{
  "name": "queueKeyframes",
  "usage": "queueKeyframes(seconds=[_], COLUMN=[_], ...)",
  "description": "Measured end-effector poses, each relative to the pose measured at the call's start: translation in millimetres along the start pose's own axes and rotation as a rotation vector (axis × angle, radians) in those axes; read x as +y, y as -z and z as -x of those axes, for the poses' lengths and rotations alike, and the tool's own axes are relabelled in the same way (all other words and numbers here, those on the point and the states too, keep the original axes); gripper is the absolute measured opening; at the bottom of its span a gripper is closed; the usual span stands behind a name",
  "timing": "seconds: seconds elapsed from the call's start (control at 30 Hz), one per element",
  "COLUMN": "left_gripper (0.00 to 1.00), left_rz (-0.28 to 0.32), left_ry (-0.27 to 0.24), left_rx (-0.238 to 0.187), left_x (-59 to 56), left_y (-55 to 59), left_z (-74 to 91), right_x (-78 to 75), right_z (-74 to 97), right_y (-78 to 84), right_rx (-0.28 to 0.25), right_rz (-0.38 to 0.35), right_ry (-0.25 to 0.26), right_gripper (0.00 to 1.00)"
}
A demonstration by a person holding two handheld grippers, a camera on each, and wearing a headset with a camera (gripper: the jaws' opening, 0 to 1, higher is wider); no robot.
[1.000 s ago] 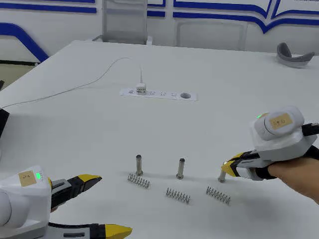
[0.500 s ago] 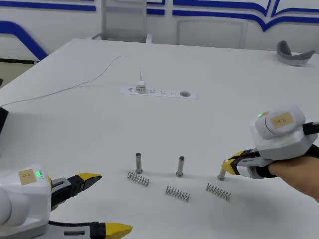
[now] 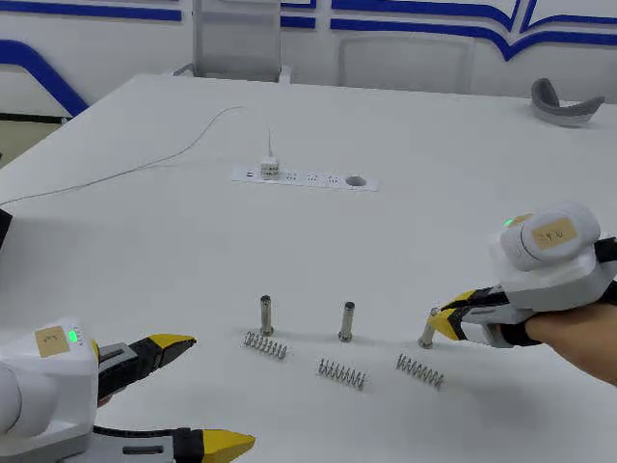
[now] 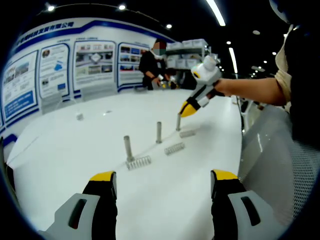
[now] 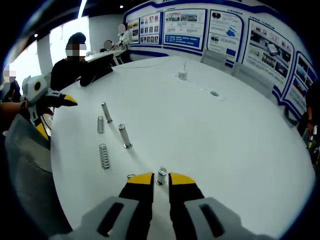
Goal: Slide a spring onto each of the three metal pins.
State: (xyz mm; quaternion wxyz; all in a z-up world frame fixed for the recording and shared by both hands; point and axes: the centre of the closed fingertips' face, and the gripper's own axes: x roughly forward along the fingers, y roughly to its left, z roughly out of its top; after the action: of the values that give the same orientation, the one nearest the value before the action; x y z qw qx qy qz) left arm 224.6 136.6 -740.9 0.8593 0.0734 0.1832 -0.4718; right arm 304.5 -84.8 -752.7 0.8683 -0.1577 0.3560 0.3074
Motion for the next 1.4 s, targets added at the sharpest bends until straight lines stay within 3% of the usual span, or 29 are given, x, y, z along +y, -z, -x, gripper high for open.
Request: queueKeyframes(seconds=[0.4, 1.0, 1.4], left_gripper=[0.78, 0.78, 0.77], left_rz=[-0.004, -0.006, -0.006], left_ry=[0.006, 0.007, 0.010], left_rx=[0.001, 0.002, 0.007], left_x=[-0.4, -0.6, -1.1], left_y=[-0.7, -1.7, -0.1], left_z=[-0.9, -0.6, -1.5], right_x=[12.0, 39.5, 43.0], right_z=[4.7, -8.1, -13.9], right_y=[18.4, 38.5, 48.0], right_rx=[0.027, 0.114, 0.162], right_rz=[0.010, 0.096, 0.139], right_ry=[-0.033, -0.132, -0.162], right_gripper=[0.13, 0.13, 0.13])
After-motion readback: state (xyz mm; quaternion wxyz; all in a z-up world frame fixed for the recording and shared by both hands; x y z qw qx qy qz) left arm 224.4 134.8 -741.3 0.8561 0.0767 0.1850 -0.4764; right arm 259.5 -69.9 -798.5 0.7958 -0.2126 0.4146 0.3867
